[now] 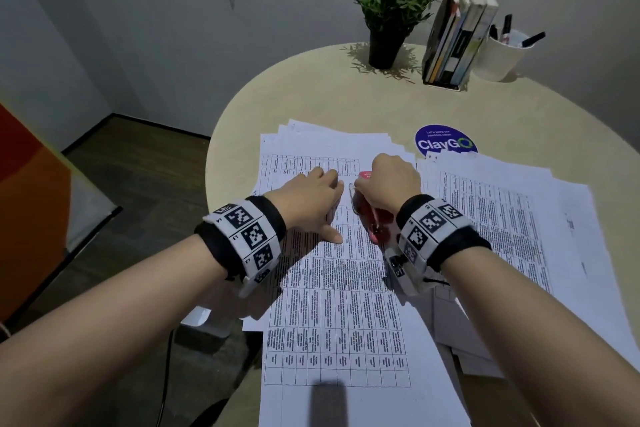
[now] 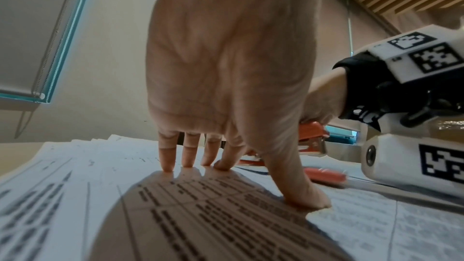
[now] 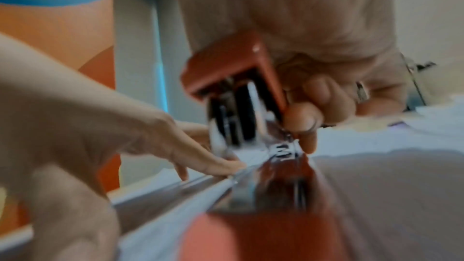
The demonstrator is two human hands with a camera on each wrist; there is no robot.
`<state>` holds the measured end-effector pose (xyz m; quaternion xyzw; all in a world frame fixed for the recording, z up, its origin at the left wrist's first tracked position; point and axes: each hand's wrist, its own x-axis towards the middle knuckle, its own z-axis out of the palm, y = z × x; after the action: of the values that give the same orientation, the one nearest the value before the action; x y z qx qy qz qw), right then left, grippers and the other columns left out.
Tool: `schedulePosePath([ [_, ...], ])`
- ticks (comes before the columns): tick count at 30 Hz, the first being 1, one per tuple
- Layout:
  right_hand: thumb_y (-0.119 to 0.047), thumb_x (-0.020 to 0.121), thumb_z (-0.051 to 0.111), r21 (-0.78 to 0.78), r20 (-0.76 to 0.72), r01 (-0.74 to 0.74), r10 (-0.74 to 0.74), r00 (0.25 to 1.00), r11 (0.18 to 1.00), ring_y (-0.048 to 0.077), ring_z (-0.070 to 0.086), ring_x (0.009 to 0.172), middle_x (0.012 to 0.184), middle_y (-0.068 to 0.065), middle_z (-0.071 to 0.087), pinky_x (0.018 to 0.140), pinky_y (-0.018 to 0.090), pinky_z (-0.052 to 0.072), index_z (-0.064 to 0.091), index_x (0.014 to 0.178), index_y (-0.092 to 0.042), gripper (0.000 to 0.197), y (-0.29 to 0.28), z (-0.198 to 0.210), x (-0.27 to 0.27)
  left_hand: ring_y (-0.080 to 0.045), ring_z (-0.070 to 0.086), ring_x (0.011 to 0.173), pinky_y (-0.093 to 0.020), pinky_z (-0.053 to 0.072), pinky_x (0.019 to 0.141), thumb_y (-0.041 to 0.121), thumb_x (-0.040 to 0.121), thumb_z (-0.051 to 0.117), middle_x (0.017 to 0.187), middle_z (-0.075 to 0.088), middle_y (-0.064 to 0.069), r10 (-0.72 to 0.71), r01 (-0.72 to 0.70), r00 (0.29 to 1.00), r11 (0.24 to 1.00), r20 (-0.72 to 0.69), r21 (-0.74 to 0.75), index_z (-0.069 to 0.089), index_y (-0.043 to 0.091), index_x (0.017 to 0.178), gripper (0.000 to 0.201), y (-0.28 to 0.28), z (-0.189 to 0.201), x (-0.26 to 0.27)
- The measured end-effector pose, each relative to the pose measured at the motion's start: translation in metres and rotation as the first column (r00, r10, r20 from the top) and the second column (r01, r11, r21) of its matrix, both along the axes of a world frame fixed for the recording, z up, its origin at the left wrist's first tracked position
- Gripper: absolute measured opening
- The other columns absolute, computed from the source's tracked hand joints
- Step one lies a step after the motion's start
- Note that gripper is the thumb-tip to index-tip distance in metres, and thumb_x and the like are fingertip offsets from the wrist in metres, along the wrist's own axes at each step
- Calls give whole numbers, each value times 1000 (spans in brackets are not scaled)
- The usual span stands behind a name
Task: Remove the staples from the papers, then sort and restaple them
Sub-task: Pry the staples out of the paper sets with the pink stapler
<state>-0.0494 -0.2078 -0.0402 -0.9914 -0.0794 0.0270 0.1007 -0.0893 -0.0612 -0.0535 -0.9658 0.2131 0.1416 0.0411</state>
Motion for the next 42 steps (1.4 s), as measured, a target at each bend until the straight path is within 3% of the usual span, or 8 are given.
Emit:
schedulePosePath([
  [8,-25,92,52,8,82,-2,1,997,1000,35,60,100,102,15,65,83,38,41,44,82,-12,18,11,3,17,-27,35,121,-42,43,97,74,70,56,139,35,-8,-14,14,1000,1000,-20,7,34,8,140,99,0,-3,0],
  [14,-33,82,57,345,-127,221,-188,974,912,33,61,77,70,8,56,66,34,46,53,73,-8,26,-7,-1,35,-23,40,113,-37,43,93,62,62,76,125,45,-6,81,-87,996,979,-40,-182,56,12,109,72,3,1,10],
  [20,-33,91,61,670,-277,290,-133,952,683,3,46,33,35,-9,50,42,18,38,53,55,-9,44,-40,13,27,-25,49,109,-42,45,94,43,68,80,120,53,-5,320,-336,941,846,-109,-413,45,12,129,77,0,4,36],
  [24,-36,88,63,750,-269,248,-60,961,613,12,40,47,53,1,46,56,27,34,56,63,-10,37,-61,20,19,-21,53,76,-28,44,66,17,77,70,78,55,1,319,-384,923,803,-215,-456,55,15,81,16,-3,4,44],
  [27,-38,90,64,786,-326,265,10,945,559,17,51,62,63,5,57,67,30,43,66,78,-6,35,-71,26,13,-16,34,55,-27,26,53,11,83,63,59,37,1,275,-357,933,778,-232,-517,39,14,58,35,9,13,49],
  [35,-32,89,66,789,-393,269,117,912,552,14,59,48,56,2,63,53,27,49,69,77,0,34,-54,38,-4,-4,45,43,-20,38,47,2,88,62,59,51,-2,350,-354,920,547,-177,-759,62,6,79,10,42,71,63],
  [39,-32,89,68,848,-335,301,2,942,436,19,62,55,57,3,64,58,31,52,69,74,0,35,-56,56,2,-9,58,72,-26,47,73,8,86,65,83,65,-5,491,-295,871,494,-17,-818,69,3,95,11,49,86,76],
  [42,-29,88,69,875,-340,360,-117,933,324,19,62,51,65,5,67,51,31,50,66,77,-5,27,-78,66,8,-15,57,80,-22,41,69,16,89,62,88,64,-3,639,-297,767,443,65,-846,68,7,99,15,54,83,84],
])
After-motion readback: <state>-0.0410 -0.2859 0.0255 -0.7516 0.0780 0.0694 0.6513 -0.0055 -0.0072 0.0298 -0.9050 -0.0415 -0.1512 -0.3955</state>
